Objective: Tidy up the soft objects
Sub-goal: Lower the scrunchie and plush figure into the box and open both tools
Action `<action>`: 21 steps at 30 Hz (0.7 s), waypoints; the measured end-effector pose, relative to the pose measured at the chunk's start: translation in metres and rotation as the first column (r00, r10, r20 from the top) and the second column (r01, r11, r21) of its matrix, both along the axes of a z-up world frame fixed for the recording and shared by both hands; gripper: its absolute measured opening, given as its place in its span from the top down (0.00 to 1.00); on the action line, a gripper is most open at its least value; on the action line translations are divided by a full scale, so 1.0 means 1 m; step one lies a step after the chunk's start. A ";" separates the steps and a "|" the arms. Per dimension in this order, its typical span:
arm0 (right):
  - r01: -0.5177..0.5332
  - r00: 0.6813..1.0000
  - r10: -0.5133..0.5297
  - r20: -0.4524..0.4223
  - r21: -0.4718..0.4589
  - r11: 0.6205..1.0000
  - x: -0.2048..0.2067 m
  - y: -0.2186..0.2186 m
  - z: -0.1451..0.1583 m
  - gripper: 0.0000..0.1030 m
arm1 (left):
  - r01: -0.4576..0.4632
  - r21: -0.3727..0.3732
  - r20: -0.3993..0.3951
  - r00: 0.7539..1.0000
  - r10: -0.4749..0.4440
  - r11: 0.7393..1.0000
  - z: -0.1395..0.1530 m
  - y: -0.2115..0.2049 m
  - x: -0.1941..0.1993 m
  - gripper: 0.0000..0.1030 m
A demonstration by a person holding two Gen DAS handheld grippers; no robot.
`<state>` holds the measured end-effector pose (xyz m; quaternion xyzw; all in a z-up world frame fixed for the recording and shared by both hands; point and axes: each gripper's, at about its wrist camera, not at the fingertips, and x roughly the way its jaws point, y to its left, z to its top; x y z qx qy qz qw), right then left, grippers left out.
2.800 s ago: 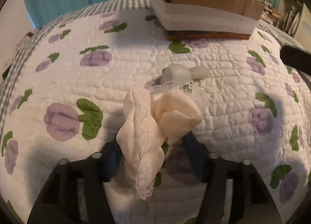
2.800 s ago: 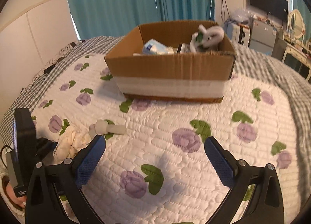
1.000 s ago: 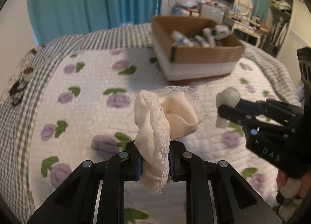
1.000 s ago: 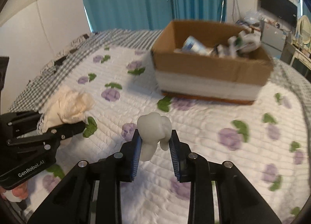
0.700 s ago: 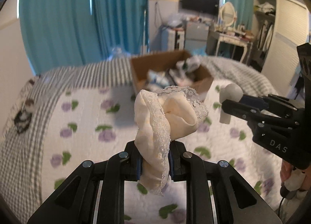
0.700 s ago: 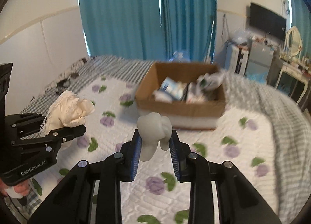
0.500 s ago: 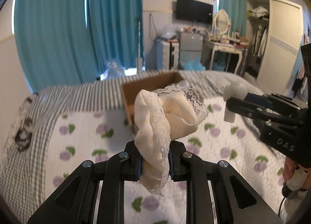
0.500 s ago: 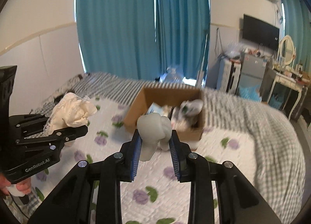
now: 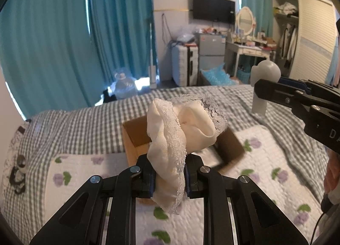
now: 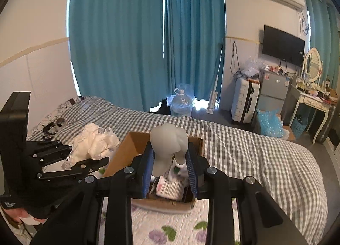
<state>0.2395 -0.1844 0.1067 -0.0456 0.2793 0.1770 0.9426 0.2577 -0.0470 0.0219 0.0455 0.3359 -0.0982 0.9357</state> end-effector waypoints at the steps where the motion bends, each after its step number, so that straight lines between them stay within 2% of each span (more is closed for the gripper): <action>1: -0.001 1.000 0.001 -0.009 0.002 1.000 0.009 0.001 -0.005 0.71 | -0.006 -0.003 -0.016 1.000 0.006 1.000 -0.007 0.002 0.011 0.81; 7: -0.008 0.993 0.010 -0.114 0.019 1.000 0.074 0.014 -0.055 0.71 | -0.026 0.029 -0.091 0.995 0.028 0.999 -0.047 0.009 0.061 0.81; 9: -0.004 0.989 0.008 -0.148 0.023 1.000 0.091 0.017 -0.075 0.70 | -0.014 0.016 -0.108 0.994 0.016 1.000 -0.058 0.010 0.070 0.81; 13: 0.022 0.986 -0.019 -0.165 0.016 1.000 0.107 0.023 -0.100 0.63 | 0.030 0.009 -0.093 0.995 -0.029 1.000 -0.070 0.004 0.078 0.80; 14: 0.040 0.986 -0.037 -0.166 0.015 0.999 0.110 0.022 -0.104 0.59 | 0.043 0.017 -0.079 0.996 -0.042 0.999 -0.071 0.002 0.078 0.77; 16: 0.089 0.983 -0.085 -0.162 0.016 0.996 0.114 0.018 -0.106 0.33 | 0.033 0.074 -0.085 0.996 -0.027 0.997 -0.076 -0.007 0.077 0.58; 17: 0.101 0.983 -0.096 -0.156 0.025 0.995 0.114 0.014 -0.105 0.30 | 0.016 0.093 -0.083 0.996 -0.009 0.996 -0.077 -0.009 0.077 0.42; 18: 0.110 0.983 -0.104 -0.151 0.031 0.993 0.113 0.009 -0.104 0.30 | 0.002 0.103 -0.064 0.998 0.005 0.995 -0.077 -0.010 0.073 0.38; 21: 0.129 0.983 -0.124 -0.138 0.026 0.991 0.105 0.001 -0.092 0.30 | -0.009 0.074 -0.058 0.998 0.013 0.997 -0.069 -0.005 0.066 0.38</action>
